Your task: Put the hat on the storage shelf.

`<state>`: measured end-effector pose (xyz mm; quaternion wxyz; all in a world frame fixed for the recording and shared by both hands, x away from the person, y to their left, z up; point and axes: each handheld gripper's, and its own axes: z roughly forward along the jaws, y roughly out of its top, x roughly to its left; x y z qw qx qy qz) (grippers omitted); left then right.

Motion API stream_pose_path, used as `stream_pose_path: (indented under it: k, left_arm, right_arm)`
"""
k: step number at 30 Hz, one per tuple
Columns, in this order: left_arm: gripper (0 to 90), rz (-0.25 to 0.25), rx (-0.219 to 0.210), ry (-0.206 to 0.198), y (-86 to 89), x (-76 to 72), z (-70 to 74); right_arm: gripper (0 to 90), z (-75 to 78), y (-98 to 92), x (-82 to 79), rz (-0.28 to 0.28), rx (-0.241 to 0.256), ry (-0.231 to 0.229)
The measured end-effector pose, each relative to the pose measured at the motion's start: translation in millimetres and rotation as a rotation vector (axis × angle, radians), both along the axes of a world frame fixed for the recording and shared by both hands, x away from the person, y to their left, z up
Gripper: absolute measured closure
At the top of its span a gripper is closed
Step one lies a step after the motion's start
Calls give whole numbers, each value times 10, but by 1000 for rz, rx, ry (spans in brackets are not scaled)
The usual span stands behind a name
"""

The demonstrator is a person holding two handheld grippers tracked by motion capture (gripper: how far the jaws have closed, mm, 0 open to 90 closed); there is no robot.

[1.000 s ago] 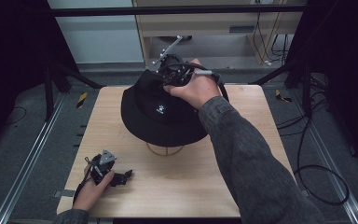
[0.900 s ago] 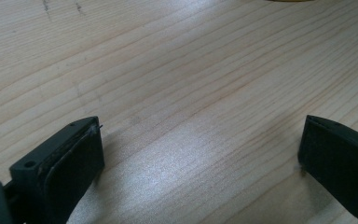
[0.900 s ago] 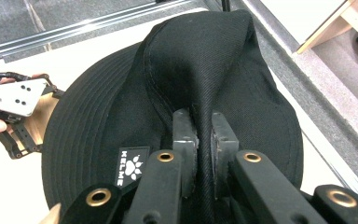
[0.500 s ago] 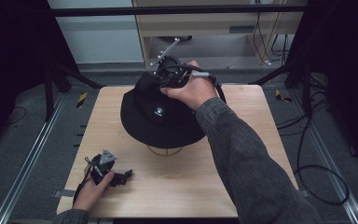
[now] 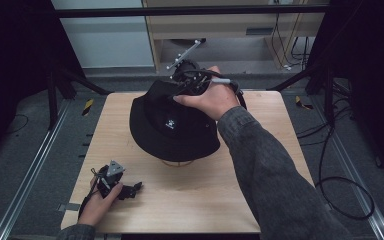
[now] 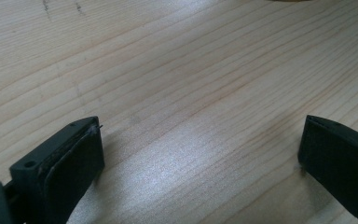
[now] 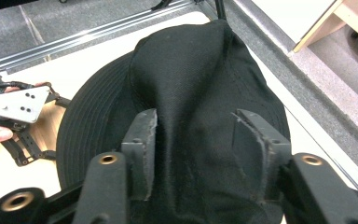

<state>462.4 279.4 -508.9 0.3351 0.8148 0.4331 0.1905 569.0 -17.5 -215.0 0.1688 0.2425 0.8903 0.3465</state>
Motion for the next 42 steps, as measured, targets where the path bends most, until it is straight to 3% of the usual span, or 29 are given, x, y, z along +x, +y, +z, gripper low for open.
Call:
stream_pose_path:
  k: [11,42]
  left_arm:
    - [0,0,0,0,0,0,0]
    - [0,0,0,0,0,-1,0]
  right_arm:
    - [314,18,-131,-106,-17,23,-13]
    - [103,-10,-657,-376,-104,103,-49]
